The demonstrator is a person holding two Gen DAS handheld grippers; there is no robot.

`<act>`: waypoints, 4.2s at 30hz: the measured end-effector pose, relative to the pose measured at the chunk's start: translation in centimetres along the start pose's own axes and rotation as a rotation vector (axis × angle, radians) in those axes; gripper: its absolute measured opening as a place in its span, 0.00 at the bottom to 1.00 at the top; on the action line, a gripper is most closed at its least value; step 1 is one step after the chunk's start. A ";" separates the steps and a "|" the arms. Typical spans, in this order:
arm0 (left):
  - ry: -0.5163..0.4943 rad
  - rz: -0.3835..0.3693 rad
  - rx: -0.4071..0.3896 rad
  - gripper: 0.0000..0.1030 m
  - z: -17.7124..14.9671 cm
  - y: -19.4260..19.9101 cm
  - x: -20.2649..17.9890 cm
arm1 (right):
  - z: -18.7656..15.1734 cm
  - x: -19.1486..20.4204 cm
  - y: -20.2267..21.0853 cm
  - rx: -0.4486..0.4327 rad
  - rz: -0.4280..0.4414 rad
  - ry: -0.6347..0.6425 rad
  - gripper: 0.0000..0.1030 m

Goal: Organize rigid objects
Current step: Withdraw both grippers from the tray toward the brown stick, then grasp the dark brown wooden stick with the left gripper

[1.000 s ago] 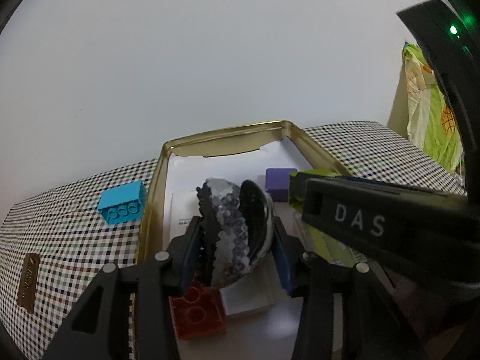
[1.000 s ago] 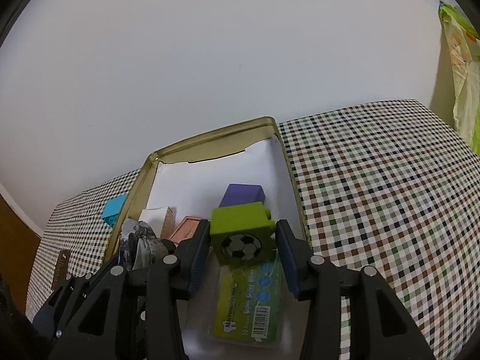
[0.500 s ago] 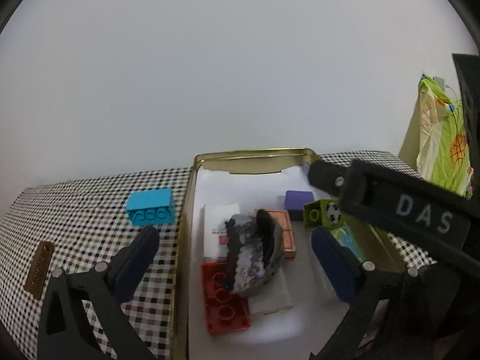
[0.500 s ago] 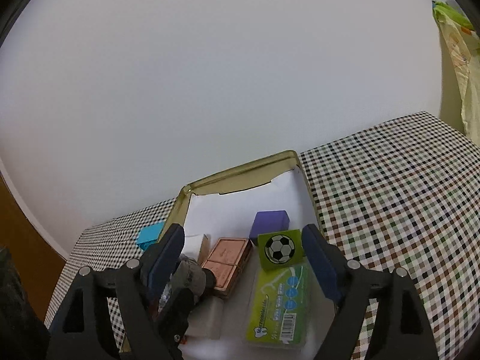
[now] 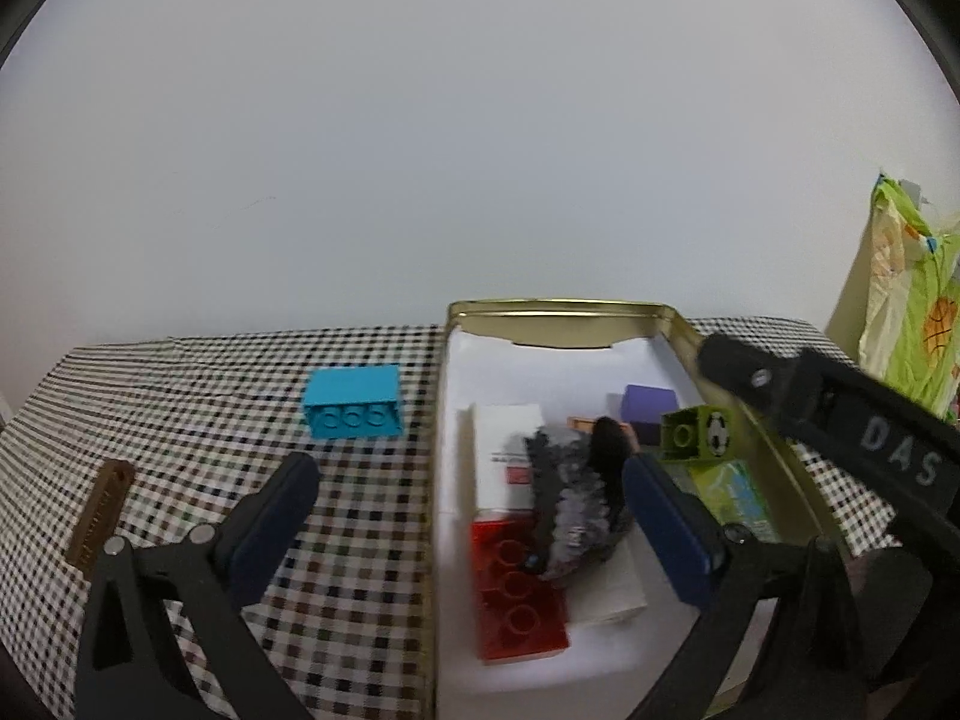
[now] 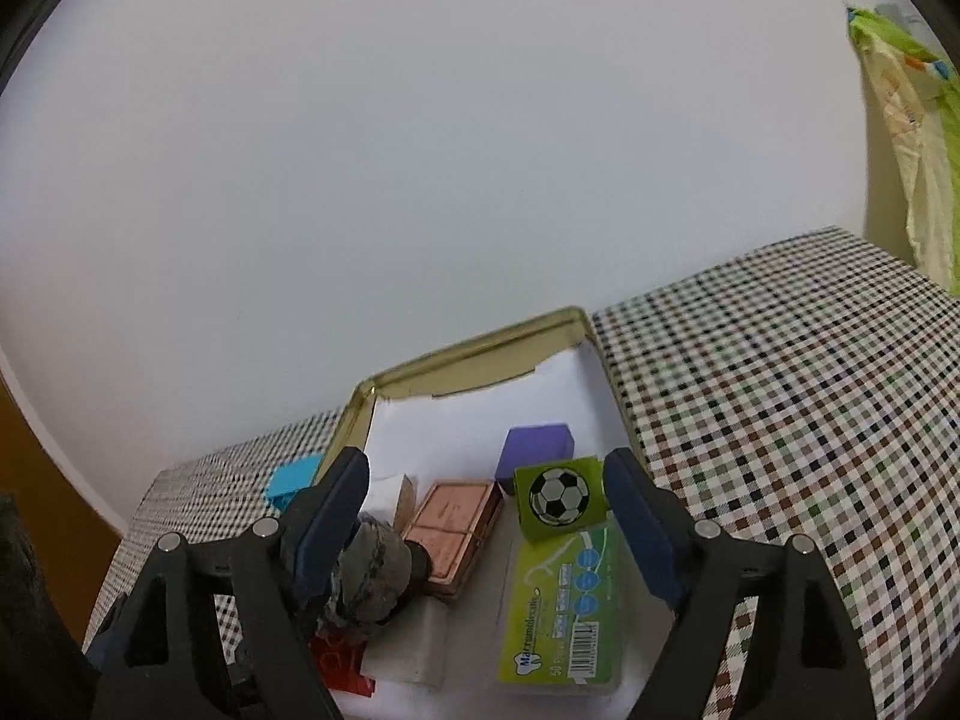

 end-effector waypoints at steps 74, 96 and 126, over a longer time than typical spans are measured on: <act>0.277 0.215 0.312 0.75 -6.9 -3.3 23.0 | -6.2 13.9 0.0 -0.137 -0.031 0.278 0.80; 0.284 0.096 0.290 0.25 -4.6 -6.2 24.0 | -7.2 16.6 -3.8 -0.044 -0.012 0.283 0.80; 0.217 0.059 0.289 0.13 -5.8 -3.7 23.6 | -8.4 16.7 -8.6 0.097 -0.048 0.216 0.80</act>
Point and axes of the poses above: each gripper's, at about its wrist camera, not at the fingertips, and y roughly against the way its jaws point, x to its left, z to its top, the point moved 8 cm from there along -y, roughly the way its jaws point, and after that the axes turned 4 degrees about -x, right-handed, at the moved point
